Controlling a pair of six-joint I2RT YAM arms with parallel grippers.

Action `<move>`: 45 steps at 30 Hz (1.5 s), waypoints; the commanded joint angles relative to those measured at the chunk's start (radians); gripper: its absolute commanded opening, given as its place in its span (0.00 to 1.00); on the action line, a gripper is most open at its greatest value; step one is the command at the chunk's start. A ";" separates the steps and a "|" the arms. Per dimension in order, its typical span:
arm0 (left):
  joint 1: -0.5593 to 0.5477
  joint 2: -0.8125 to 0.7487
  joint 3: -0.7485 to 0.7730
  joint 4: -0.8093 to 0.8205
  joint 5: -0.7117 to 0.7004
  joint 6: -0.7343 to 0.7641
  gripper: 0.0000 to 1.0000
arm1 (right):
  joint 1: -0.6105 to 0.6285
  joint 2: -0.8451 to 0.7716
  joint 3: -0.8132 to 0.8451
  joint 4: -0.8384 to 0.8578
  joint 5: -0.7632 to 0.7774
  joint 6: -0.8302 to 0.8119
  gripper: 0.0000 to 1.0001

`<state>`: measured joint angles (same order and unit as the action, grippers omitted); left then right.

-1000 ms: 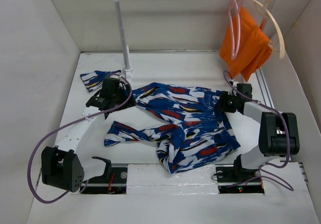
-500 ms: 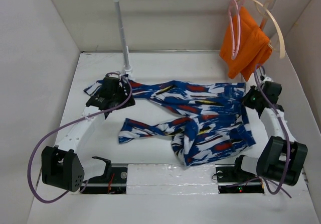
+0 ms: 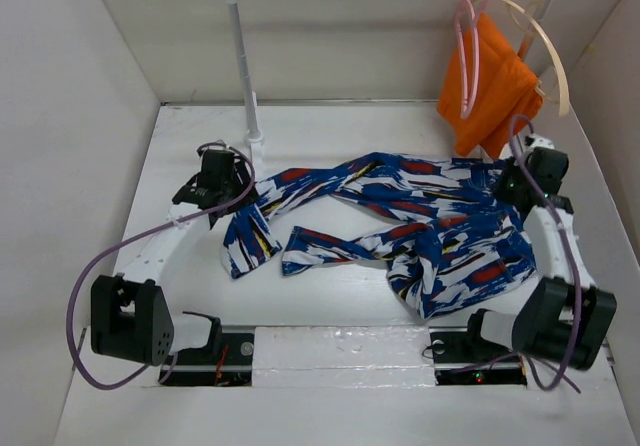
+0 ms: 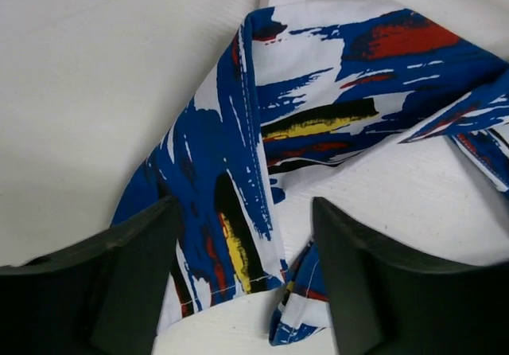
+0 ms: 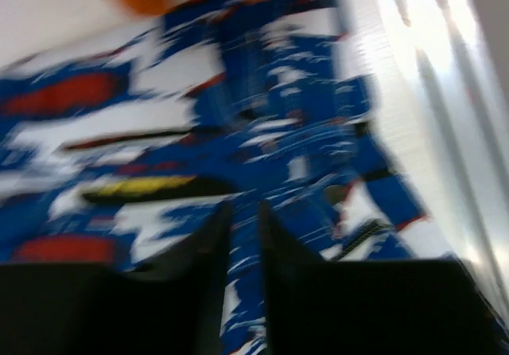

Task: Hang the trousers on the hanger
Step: Flatten out the trousers at the center of the board.

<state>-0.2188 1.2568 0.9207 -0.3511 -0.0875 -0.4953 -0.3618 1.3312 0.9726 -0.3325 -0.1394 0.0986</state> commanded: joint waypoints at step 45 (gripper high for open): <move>0.524 0.228 0.349 0.058 0.590 -0.151 0.10 | 0.468 -0.438 -0.236 -0.166 -0.293 -0.155 0.42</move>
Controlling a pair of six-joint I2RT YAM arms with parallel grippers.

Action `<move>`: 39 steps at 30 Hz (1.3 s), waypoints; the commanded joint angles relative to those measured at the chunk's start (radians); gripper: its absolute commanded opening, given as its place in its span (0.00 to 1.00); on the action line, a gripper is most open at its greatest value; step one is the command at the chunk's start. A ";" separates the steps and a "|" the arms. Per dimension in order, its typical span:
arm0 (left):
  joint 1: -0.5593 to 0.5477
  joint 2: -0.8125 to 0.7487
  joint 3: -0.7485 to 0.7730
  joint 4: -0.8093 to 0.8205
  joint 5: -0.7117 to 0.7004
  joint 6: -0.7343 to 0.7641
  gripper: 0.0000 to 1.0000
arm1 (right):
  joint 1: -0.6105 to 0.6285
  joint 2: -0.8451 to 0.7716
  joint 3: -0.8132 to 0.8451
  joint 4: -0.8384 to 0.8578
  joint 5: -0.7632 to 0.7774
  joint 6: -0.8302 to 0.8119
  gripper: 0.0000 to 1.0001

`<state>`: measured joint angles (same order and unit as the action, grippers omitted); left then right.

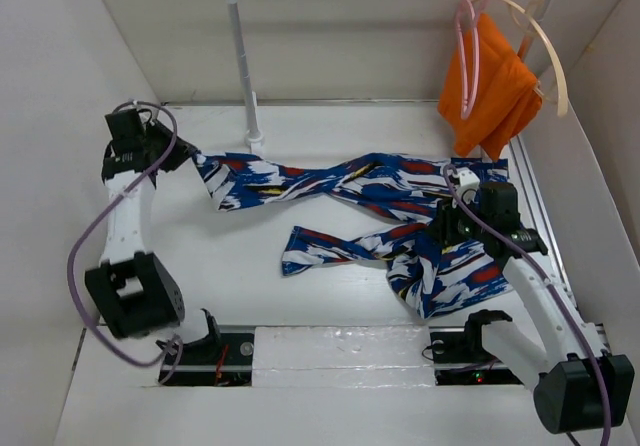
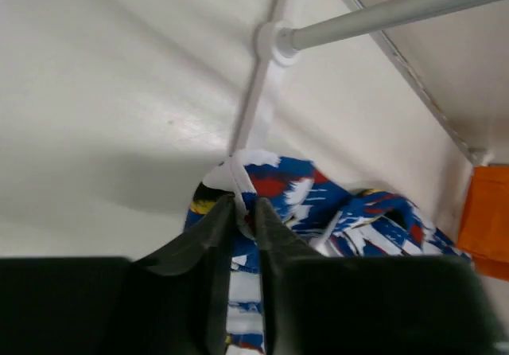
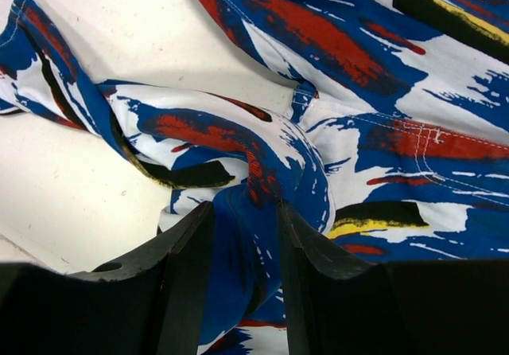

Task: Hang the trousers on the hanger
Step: Flatten out the trousers at the center of the board.

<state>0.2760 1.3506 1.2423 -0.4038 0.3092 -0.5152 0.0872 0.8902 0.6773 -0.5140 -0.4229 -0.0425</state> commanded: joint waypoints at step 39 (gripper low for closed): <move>-0.314 0.375 -0.040 -0.043 -0.469 0.271 0.60 | 0.160 -0.017 0.048 0.015 -0.024 -0.043 0.44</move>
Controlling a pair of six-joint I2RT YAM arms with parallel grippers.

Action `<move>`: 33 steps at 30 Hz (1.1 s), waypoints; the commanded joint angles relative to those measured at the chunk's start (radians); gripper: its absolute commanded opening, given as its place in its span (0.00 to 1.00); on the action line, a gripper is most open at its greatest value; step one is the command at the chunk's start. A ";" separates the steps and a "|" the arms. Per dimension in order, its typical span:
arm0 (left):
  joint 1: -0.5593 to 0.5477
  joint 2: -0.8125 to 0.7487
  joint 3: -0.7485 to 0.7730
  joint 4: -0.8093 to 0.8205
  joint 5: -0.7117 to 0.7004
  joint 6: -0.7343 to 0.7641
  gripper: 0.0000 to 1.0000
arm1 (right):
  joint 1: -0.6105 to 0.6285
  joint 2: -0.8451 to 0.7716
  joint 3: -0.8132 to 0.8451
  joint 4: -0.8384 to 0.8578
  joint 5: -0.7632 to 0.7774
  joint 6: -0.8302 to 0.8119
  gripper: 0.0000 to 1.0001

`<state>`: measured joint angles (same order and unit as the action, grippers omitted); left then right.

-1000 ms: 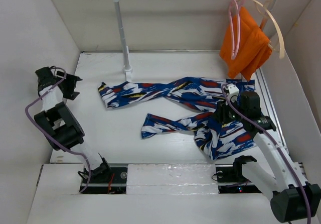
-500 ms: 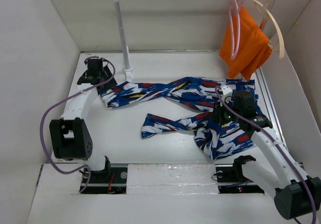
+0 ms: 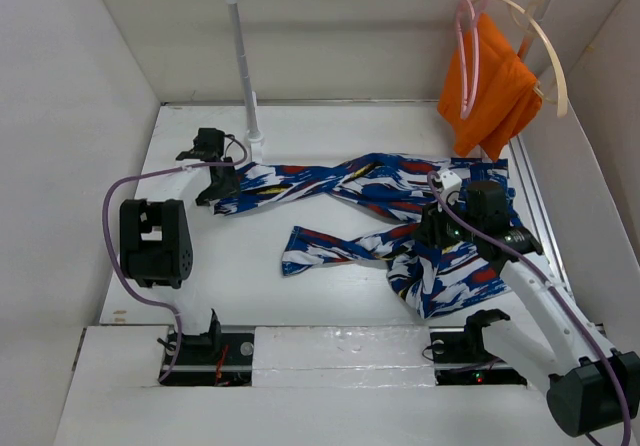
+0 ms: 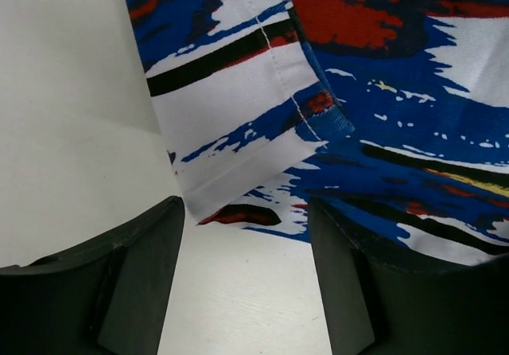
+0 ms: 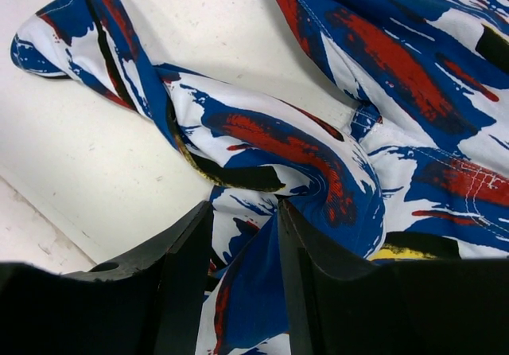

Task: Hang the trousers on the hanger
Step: Flatten out the trousers at the center of the board.

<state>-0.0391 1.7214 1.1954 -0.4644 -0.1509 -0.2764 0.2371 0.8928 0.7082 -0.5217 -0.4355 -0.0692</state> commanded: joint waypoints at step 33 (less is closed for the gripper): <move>-0.022 -0.603 0.119 -0.239 -0.049 -0.380 0.00 | 0.157 0.063 0.074 0.002 0.096 -0.046 0.56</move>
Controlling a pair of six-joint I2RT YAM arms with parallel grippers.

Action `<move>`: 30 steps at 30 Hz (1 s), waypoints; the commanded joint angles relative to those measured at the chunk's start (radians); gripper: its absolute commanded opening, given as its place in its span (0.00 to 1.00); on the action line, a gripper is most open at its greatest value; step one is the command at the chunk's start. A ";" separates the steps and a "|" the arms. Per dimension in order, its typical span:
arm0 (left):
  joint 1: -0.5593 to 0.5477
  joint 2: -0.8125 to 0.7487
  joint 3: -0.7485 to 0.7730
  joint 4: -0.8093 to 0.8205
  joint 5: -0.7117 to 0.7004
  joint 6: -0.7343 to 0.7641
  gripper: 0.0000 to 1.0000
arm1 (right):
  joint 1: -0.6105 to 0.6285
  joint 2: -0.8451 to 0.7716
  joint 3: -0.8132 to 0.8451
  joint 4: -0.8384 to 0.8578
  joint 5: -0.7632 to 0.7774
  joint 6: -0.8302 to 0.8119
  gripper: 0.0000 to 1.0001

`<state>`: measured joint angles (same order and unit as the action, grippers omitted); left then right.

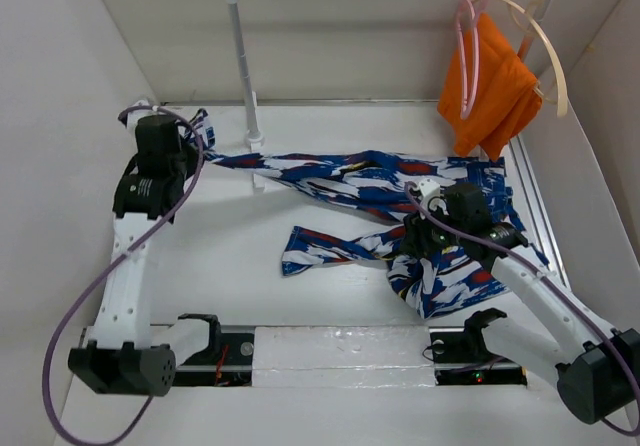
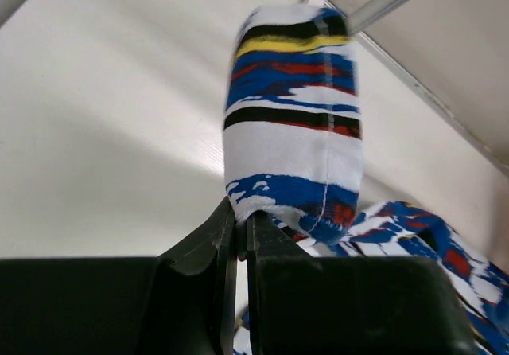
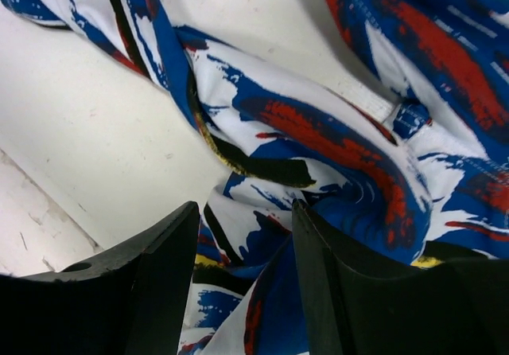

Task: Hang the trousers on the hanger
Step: Flatten out the trousers at the center of the board.

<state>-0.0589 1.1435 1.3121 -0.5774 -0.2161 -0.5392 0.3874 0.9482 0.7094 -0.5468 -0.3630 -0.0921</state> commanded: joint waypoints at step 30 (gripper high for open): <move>-0.029 0.460 0.171 0.060 0.011 0.051 0.54 | 0.087 0.055 0.229 -0.022 0.084 0.017 0.00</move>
<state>0.0734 1.9312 1.6501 -0.6270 -0.2928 -0.5461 0.4580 1.0492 0.9230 -0.5575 -0.2916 -0.0925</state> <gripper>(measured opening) 0.560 0.017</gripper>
